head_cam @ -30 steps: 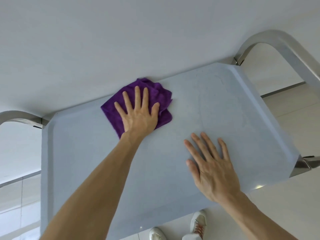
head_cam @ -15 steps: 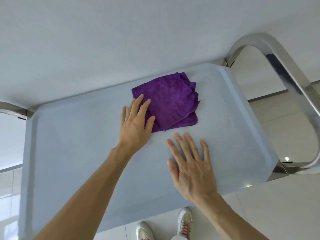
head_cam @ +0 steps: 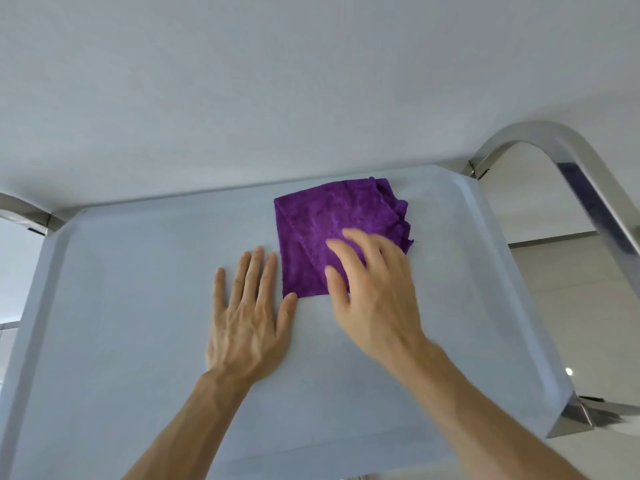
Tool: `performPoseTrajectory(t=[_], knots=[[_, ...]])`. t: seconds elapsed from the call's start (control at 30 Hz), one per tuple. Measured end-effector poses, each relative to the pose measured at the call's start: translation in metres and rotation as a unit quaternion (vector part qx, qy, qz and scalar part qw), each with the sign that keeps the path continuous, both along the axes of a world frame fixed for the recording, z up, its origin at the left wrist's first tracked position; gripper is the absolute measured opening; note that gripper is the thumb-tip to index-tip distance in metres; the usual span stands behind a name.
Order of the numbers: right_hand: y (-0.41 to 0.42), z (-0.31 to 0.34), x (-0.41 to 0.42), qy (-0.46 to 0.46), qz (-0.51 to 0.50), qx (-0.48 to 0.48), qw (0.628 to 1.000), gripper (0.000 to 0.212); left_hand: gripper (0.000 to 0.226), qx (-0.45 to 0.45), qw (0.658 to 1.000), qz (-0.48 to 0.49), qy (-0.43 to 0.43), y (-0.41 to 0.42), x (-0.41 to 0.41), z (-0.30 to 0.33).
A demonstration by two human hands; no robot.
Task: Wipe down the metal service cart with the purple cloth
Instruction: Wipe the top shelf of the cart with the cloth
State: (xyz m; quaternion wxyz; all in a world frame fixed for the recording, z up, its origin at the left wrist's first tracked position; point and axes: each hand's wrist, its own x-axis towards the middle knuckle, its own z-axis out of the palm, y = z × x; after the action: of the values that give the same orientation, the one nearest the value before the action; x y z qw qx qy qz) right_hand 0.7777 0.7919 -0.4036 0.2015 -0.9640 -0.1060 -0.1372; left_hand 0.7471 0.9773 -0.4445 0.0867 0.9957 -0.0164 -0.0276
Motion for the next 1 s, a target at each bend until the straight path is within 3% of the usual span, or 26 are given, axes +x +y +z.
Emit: performPoseTrajectory(t=[0.07, 0.13, 0.23, 0.4, 0.5, 0.67, 0.8, 1.0], knots=[[0.008, 0.0, 0.041, 0.073, 0.042, -0.013, 0.996, 0.045, 0.068, -0.001, 1.0, -0.004, 0.004, 0.0, 0.0, 0.001], [0.014, -0.013, 0.064, 0.14, 0.069, -0.105, 0.982, 0.053, 0.066, -0.003, 1.0, -0.004, 0.003, 0.0, 0.0, 0.002], [-0.008, -0.033, 0.079, 0.118, 0.091, -0.171, 0.974, 0.058, 0.063, -0.008, 1.0, -0.003, -0.003, 0.0, 0.0, 0.002], [-0.072, -0.038, 0.116, 0.135, -0.055, -0.153, 0.978, 0.071, 0.061, -0.014, 1.0, 0.001, -0.024, -0.002, 0.001, 0.0], [-0.06, -0.04, 0.12, 0.153, -0.091, -0.153, 0.972, 0.077, 0.06, -0.006, 1.0, 0.0, -0.018, -0.001, 0.002, -0.002], [-0.01, -0.039, 0.072, 0.133, -0.022, -0.162, 0.978, 0.073, 0.06, -0.001, 1.0, 0.002, -0.015, 0.0, 0.002, -0.001], [-0.038, -0.045, 0.023, 0.103, 0.045, -0.163, 0.98, 0.066, 0.06, -0.005, 1.0, 0.001, -0.024, -0.001, 0.002, -0.001], [-0.115, -0.033, 0.082, 0.175, -0.091, -0.179, 0.964, 0.07, 0.061, 0.004, 1.0, 0.009, -0.015, -0.001, 0.004, -0.002]])
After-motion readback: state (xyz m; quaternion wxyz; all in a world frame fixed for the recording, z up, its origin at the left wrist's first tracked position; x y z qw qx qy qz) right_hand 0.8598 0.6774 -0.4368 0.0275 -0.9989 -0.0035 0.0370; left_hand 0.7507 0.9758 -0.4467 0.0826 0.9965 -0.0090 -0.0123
